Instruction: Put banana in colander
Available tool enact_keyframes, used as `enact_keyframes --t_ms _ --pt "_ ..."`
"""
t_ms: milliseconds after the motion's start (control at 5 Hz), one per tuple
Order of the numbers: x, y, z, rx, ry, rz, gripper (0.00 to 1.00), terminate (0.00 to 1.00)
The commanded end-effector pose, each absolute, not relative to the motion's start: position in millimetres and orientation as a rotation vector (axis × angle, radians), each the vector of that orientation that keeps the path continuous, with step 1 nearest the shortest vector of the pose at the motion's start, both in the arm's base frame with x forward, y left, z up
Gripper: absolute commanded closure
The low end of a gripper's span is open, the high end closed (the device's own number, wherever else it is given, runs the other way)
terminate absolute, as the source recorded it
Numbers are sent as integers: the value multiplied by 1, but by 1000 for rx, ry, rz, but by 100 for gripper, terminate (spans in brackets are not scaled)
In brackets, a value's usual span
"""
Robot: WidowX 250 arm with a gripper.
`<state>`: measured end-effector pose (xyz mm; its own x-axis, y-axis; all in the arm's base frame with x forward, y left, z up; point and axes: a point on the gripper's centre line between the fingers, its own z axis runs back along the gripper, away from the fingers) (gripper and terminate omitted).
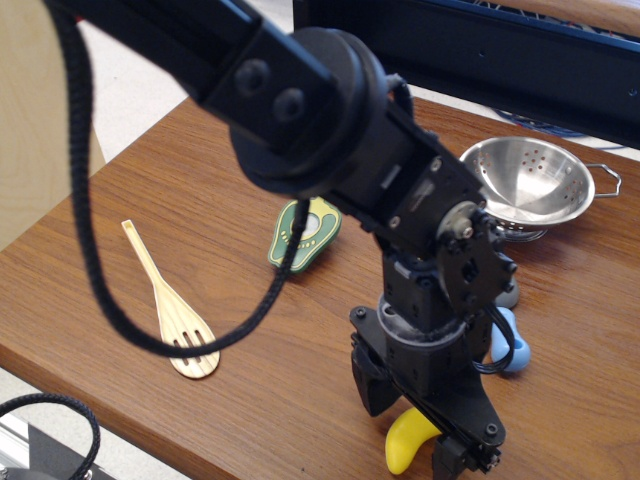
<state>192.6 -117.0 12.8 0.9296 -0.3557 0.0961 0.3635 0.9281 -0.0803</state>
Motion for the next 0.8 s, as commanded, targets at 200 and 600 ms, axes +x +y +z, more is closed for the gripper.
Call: enact_keyframes --t_ms 200,600 --pt "201 -110 23 -58 -151 -308 100 0" --pt "250 -77 73 -56 -206 -45 100 0"
